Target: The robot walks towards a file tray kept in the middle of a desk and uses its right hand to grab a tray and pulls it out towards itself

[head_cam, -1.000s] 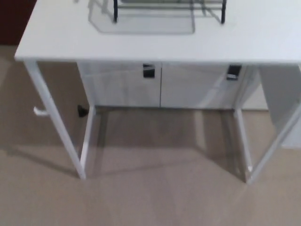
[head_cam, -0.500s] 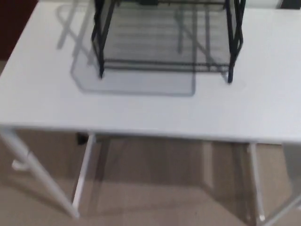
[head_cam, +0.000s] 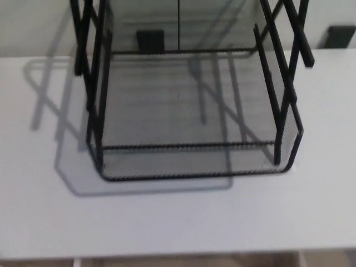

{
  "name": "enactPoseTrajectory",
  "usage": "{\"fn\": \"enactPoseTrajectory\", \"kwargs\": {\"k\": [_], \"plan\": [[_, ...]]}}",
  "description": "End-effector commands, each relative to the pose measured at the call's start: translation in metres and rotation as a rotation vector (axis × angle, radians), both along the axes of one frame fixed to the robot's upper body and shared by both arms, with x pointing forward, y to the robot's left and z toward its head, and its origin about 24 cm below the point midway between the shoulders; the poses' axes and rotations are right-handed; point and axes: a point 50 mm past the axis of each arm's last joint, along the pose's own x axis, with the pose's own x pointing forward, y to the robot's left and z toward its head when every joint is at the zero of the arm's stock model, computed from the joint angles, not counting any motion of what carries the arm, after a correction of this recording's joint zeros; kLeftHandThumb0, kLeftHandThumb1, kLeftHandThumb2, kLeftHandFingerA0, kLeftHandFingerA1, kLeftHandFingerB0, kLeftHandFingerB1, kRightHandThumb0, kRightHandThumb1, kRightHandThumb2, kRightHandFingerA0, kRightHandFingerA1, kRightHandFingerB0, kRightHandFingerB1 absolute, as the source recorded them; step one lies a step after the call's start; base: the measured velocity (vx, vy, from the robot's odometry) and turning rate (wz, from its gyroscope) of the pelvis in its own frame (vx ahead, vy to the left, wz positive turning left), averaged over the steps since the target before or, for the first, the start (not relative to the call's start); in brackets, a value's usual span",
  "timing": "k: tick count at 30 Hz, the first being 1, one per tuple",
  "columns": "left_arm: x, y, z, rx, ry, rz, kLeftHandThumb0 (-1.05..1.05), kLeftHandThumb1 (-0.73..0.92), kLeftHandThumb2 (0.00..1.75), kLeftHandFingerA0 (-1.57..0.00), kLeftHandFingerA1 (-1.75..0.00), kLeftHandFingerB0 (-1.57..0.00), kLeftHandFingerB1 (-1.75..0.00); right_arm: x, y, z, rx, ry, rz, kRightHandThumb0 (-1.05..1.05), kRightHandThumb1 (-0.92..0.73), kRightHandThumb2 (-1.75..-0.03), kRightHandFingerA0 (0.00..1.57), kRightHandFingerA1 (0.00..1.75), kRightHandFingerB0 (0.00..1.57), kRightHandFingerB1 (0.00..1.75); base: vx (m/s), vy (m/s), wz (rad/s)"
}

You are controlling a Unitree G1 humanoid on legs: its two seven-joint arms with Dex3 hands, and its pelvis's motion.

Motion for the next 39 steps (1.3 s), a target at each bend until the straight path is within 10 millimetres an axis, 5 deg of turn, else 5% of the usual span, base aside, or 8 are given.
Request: {"fn": "enactPoseTrajectory", "kwargs": {"k": [1,7,22,39], "plan": [[-0.0038,0.0011,0.003,0.009,-0.007,-0.014,-0.32,0.52,0.63,-0.22,-0.45,-0.15,-0.35,-0.0037,-0.004,-0.0003,-0.011,0.011,0.013,-0.35,-0.59,-0.57,0.52,0.49,0.48,0.46,0.24,-0.108,0.17],[-0.0039,0.0011,0.0043,0.0,-0.003,-0.012,-0.3,0.54,0.62,-0.22,-0.43,-0.15,-0.34,-0.0038,-0.0038,-0.0002,-0.003,0.018,0.012,-0.36,-0.6,-0.57,0.52,0.49,0.48,0.45,0.1,-0.324,0.14],[0.0015,0.0036,0.009,0.008,-0.018,-0.019,-0.29,0.53,0.62,-0.24,-0.44,-0.17,-0.35,0.0023,0.0017,-0.0013,0.0,0.03,0.033,-0.36,-0.6,-0.57,0.51,0.49,0.5,0.45,-0.1,0.201,0.01],[-0.0051,0.0056,0.0095,-0.014,-0.014,-0.011,-0.28,0.54,0.62,-0.24,-0.45,-0.16,-0.35,-0.0002,0.0039,-0.0037,0.002,0.054,0.062,-0.38,-0.6,-0.57,0.5,0.52,0.5,0.46,-0.12,-0.069,-0.03]]}}
